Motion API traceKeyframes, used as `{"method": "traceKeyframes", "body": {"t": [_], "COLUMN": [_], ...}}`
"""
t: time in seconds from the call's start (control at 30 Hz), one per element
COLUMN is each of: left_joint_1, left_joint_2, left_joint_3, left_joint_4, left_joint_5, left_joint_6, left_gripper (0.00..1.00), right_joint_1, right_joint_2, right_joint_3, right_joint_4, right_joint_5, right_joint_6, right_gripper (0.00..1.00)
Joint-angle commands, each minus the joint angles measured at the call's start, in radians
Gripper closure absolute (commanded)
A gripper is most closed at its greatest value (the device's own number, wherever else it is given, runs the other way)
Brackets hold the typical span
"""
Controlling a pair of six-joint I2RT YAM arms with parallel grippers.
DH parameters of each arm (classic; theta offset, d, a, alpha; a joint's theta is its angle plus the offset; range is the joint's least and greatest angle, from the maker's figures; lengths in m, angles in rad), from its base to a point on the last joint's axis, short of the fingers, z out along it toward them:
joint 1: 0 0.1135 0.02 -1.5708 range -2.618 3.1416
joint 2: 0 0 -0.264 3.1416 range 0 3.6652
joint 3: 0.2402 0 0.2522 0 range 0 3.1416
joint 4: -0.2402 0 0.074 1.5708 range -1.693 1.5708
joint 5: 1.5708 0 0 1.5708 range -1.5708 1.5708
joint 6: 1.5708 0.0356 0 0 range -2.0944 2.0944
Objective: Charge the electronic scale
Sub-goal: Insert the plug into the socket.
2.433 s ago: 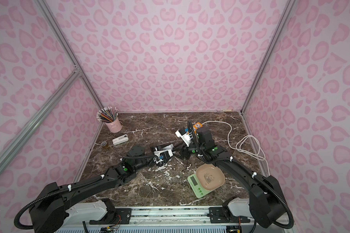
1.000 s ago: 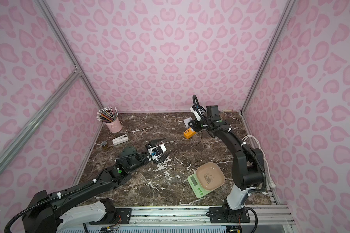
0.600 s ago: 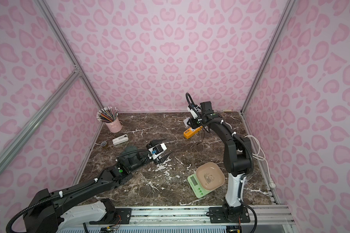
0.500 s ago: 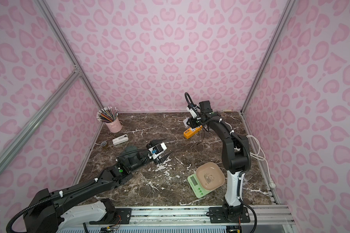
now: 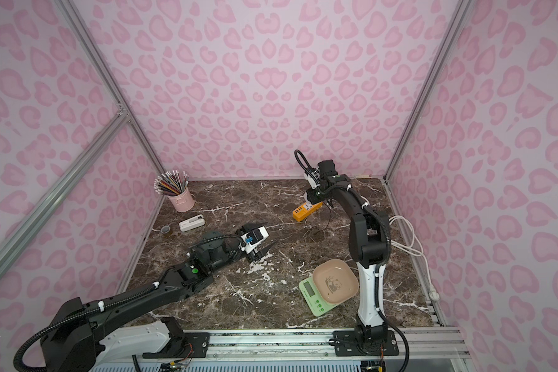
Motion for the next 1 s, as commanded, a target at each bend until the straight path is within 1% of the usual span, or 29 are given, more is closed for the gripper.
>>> {"method": "traceKeyframes", "body": {"t": [0.0,0.27,0.37,0.53,0.7,0.97], "left_joint_1": [0.0,0.0,0.001,0.002,0.002,0.001], "left_joint_2": [-0.001,0.002,0.008,0.006,0.003,0.011], "left_joint_3": [0.008,0.011,0.012,0.014,0.01,0.01], "left_joint_4": [0.009,0.003,-0.003,-0.006,-0.009,-0.011], "left_joint_5": [-0.006,0.015,0.018,0.02,0.023,0.019], "left_joint_6": [-0.004,0.001,0.001,0.001,0.003,0.006], "left_gripper": [0.33,0.35,0.36,0.36,0.36,0.37], "right_joint_1": [0.004,0.009,0.009,0.011,0.014,0.015], "right_joint_2": [-0.014,0.025,0.034,0.051,0.069,0.091], "right_joint_3": [-0.003,0.031,0.048,0.075,0.096,0.107], "right_joint_4": [0.034,-0.025,-0.049,-0.086,-0.126,-0.181], "right_joint_5": [-0.042,0.043,0.056,0.06,0.034,0.016], "right_joint_6": [-0.019,-0.098,-0.127,-0.163,-0.185,-0.192], "right_gripper": [1.0,1.0,1.0,1.0,1.0,1.0]}}
